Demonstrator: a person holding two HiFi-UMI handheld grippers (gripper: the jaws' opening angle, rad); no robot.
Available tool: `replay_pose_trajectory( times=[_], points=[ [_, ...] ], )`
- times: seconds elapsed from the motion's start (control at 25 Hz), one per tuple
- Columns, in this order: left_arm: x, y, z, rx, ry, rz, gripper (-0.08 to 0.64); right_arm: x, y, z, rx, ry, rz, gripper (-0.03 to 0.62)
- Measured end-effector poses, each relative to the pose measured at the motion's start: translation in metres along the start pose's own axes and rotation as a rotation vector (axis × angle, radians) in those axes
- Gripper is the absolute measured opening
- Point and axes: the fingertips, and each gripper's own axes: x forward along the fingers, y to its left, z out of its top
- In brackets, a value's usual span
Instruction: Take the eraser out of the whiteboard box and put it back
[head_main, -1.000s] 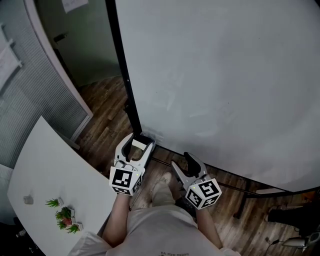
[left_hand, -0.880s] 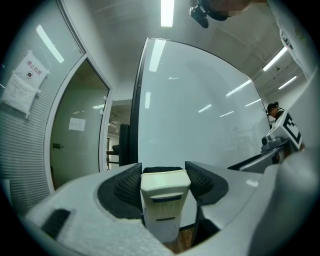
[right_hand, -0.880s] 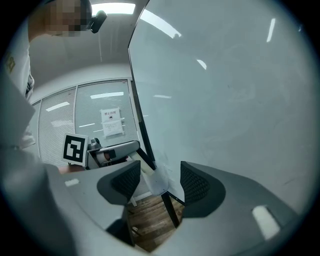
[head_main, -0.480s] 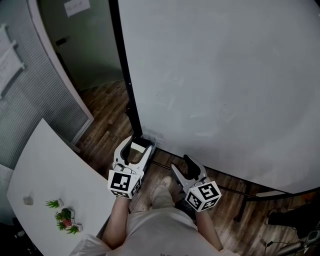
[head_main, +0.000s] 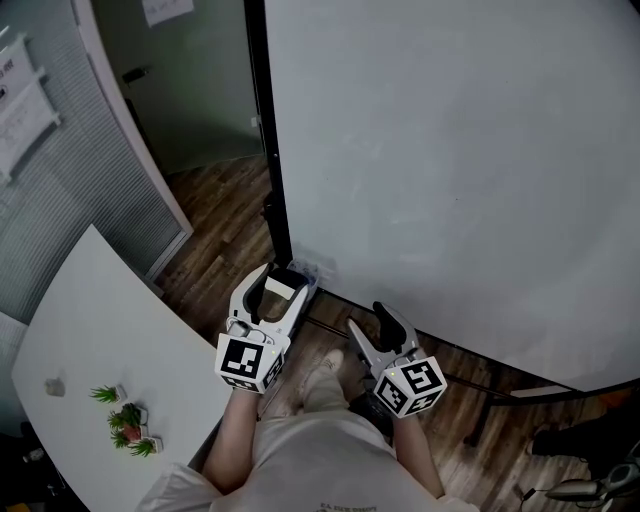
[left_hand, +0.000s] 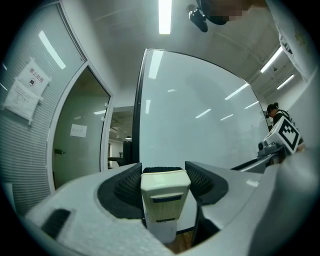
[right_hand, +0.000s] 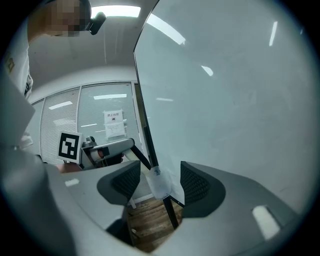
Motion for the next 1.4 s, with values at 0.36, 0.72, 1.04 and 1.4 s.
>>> replay_pose_trajectory(
  times=[0.36,0.72,1.04,1.4],
  points=[
    [-0.019,0.009,0.005,-0.003,-0.01,0.024,0.265,0.003,0.016,-0.001,-0.011,0.002,0.02,0.252],
    [-0.018,0.013,-0.001,-0.01,-0.002,0.023,0.265,0.007,0.014,-0.005,-0.008,0.006,0.017,0.252],
    [-0.012,0.014,0.0,-0.014,-0.007,0.015,0.265,0.009,0.01,-0.005,-0.007,0.007,0.01,0.252],
    [0.0,0.008,-0.004,-0.014,0.0,-0.002,0.265,0.009,0.0,-0.006,0.0,0.014,0.003,0.252]
  ],
)
